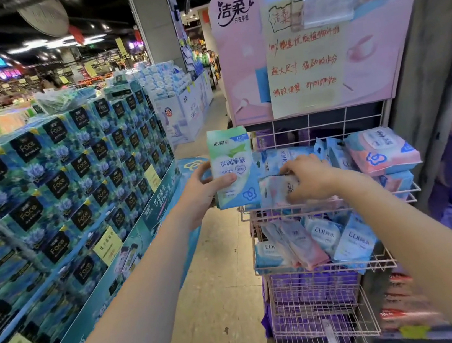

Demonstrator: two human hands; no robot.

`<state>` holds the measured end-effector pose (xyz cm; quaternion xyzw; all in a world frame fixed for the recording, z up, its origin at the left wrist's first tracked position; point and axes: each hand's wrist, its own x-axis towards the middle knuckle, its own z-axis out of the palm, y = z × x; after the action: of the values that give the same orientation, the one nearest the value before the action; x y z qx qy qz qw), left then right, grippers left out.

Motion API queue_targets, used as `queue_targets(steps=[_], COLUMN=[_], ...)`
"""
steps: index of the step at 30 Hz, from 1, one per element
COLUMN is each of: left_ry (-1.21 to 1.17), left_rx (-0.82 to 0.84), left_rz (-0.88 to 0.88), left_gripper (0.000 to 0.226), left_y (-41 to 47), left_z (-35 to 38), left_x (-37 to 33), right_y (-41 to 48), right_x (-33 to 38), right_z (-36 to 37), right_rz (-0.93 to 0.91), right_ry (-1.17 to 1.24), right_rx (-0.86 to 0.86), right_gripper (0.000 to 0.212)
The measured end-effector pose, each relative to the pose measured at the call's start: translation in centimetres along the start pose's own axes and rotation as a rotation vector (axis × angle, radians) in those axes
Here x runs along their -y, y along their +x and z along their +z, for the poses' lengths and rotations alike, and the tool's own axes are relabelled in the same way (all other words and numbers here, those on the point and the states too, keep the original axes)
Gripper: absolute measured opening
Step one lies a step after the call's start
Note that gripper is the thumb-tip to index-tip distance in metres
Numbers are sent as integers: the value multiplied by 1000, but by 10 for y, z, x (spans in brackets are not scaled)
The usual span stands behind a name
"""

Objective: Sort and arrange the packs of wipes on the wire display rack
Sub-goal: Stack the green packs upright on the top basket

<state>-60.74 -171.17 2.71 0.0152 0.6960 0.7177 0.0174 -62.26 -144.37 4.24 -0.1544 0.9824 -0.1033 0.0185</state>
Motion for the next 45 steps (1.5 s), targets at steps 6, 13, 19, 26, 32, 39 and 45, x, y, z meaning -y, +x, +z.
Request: queue_targets(steps=[6, 13, 19, 26, 32, 39, 45], left_ry=[-101, -53, -9, -24, -64, -66, -96], left_rx=[-88, -68, 24, 104, 160, 205, 246], left_rz=[34, 48, 48, 49, 36, 55, 64], left_gripper=[66, 65, 72, 66, 71, 70, 72], left_y=[33, 49, 58, 69, 76, 79, 78], left_z=[2, -3, -14, -29, -31, -30, -23], left_x=[-6, -1, -2, -6, -4, -1, -3], right_y=[20, 17, 40, 43, 38, 19, 9], right_x=[-5, -8, -9, -3, 9, 27, 31], right_z=[-4, -22, -44, -31, -36, -24, -13], right_rz=[-41, -188, -94, 79, 140, 87, 115], right_ry=[106, 208, 453, 34, -93, -90, -154], right_rx=[43, 80, -203, 44, -61, 0, 59], right_gripper=[55, 38, 36, 85, 89, 78, 84])
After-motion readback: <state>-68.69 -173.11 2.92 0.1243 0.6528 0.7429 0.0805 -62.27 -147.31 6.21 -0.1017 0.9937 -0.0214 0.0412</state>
